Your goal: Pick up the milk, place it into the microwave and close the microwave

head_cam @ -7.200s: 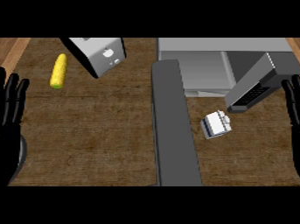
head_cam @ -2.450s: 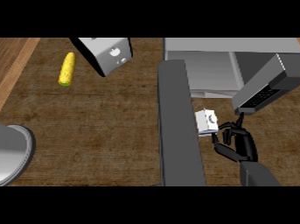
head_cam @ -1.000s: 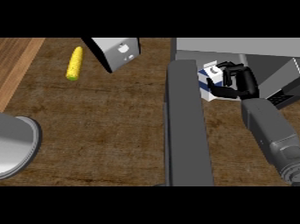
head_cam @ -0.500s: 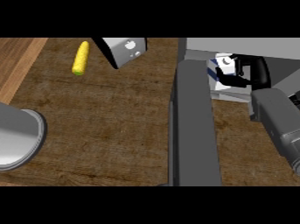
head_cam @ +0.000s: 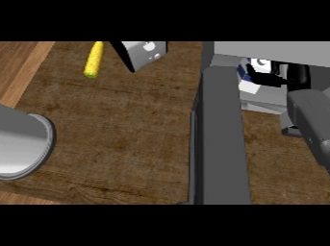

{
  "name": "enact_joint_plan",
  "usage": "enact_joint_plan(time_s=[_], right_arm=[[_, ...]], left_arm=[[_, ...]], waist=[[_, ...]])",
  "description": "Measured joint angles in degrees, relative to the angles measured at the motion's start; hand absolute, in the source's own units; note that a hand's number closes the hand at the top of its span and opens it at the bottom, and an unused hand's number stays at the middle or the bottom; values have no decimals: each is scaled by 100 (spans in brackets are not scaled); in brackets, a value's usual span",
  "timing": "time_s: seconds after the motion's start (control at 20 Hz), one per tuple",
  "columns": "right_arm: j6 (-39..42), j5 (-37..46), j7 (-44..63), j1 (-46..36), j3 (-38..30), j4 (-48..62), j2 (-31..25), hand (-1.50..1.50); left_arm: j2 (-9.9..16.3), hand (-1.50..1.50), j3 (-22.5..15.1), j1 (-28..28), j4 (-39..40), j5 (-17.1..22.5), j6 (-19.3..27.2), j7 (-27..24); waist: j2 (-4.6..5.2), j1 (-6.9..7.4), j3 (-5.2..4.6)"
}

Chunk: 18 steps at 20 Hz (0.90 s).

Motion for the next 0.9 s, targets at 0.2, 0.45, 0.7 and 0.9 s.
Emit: enact_joint_plan(time_s=[0.2,0.45,0.7,0.9], right_arm=[[-63,-4,63,-60,-29,25,-111,150],[-72,-12,104,-112,-60,50,-215,150],[-82,-13,129,-151,-82,65,-327,150],[-62,-18,138,-166,-103,79,-400,150]], left_arm=[[61,-150,-11,-83,30,18,-4,20],[127,-150,-24,-213,122,4,2,36],[182,-150,-13,-295,161,-32,4,47],[253,-150,38,-365,165,-123,26,62]], waist=[[45,73,6],[95,118,11],[132,197,18],[148,224,23]])
